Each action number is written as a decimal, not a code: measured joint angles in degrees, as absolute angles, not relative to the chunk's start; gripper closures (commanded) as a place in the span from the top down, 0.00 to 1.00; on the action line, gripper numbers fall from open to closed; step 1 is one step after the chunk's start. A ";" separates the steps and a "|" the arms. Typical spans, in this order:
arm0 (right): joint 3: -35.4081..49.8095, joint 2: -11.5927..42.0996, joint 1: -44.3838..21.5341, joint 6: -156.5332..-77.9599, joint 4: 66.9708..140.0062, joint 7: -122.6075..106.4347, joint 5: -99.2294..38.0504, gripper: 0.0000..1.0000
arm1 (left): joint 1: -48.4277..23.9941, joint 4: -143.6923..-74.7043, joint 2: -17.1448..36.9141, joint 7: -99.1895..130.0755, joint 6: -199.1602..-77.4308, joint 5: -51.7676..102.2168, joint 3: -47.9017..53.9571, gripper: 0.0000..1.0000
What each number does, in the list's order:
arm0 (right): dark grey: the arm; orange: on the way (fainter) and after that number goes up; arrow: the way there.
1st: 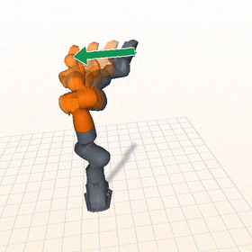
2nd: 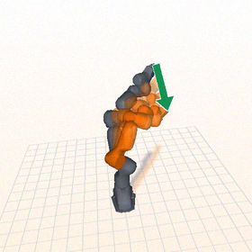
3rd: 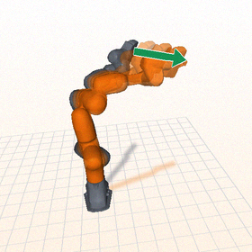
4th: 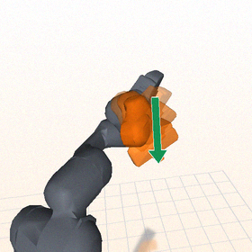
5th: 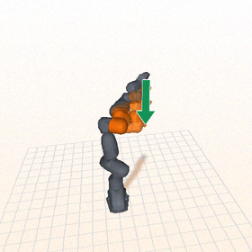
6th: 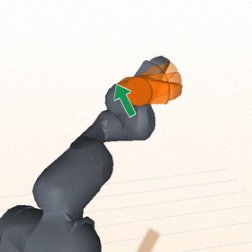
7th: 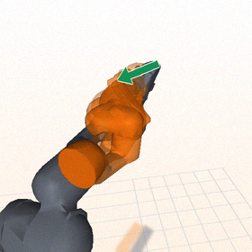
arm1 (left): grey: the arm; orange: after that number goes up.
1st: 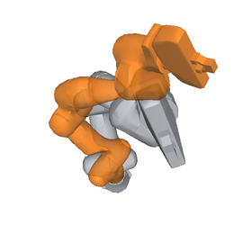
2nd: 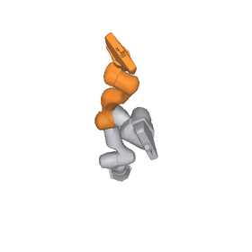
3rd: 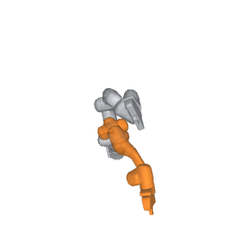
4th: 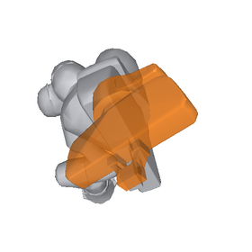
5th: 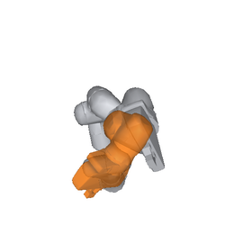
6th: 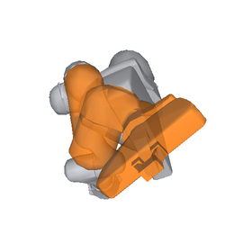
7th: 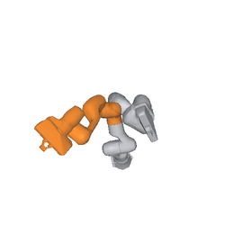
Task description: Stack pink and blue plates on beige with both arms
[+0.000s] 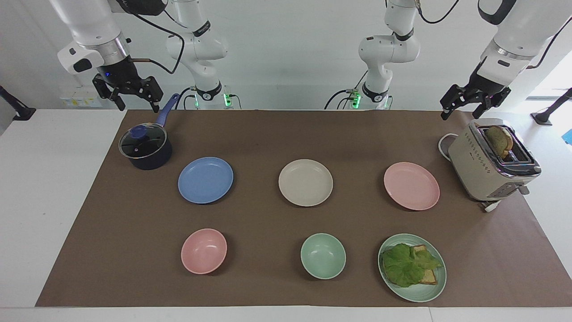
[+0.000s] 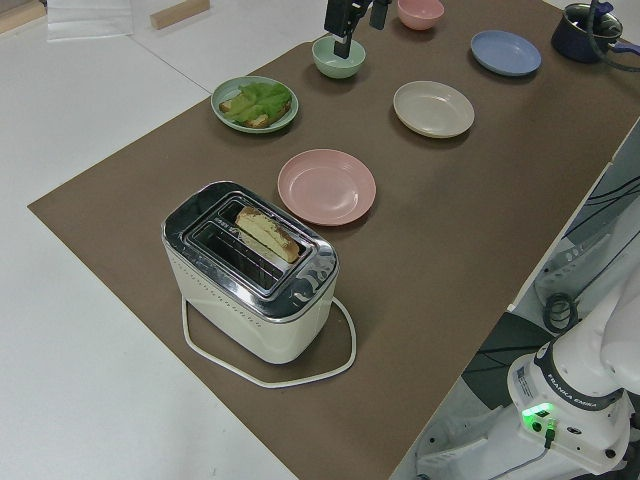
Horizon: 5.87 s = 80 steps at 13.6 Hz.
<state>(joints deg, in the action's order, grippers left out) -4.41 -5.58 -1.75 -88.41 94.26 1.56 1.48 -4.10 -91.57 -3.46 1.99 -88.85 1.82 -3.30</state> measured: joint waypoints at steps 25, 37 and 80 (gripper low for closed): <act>-4.41 -5.58 -1.75 -88.41 94.26 1.56 1.48 1.00 | 2.66 -120.58 11.15 -2.03 -126.10 1.51 -3.84 0.95; -4.41 -5.58 -1.75 -88.41 94.26 1.56 1.48 1.00 | 2.67 -120.45 10.62 -1.93 -124.73 1.58 -3.74 0.00; -4.41 -5.59 -1.81 -88.36 94.69 1.53 1.48 1.00 | -18.95 -109.13 11.84 16.01 -124.22 9.08 -3.04 1.00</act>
